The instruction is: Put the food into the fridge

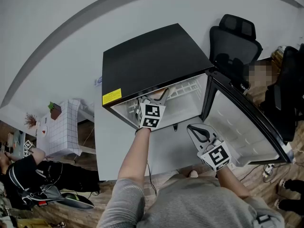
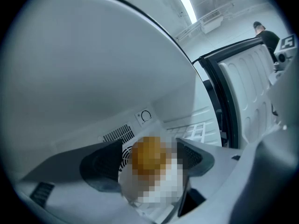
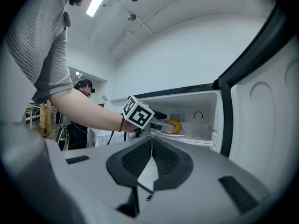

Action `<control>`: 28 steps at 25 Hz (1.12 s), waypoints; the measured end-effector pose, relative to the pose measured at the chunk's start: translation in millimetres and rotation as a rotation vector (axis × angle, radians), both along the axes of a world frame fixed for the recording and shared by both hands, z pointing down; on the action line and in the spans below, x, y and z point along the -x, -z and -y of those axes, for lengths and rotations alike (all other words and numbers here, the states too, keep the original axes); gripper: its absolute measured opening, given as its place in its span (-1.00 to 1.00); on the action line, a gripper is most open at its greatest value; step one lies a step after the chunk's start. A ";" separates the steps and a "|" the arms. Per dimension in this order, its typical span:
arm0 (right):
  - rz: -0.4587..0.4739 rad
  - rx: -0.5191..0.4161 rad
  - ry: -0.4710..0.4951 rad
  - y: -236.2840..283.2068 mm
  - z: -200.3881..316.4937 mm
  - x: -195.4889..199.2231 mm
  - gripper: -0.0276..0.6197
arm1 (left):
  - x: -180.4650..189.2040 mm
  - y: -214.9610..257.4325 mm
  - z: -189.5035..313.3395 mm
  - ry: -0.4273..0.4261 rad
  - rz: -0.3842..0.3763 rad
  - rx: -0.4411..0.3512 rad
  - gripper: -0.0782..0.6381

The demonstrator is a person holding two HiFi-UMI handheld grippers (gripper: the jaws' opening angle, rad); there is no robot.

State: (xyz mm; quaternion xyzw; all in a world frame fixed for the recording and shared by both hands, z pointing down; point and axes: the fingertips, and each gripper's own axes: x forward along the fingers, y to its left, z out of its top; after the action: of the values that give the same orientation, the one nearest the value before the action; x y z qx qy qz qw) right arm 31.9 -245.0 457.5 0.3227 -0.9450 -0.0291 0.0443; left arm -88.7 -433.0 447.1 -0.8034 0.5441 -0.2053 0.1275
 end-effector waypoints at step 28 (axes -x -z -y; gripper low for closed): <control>0.024 -0.043 0.029 8.3 -18.1 7.6 -0.88 | -8.6 4.4 -122.1 -0.027 -0.164 -0.054 0.07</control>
State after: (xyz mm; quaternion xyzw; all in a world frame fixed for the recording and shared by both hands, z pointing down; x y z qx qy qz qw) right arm 24.3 -226.9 449.2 0.3100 -0.9493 -0.0462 0.0257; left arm -80.1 -310.9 442.7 -0.8211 0.5471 -0.1223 0.1069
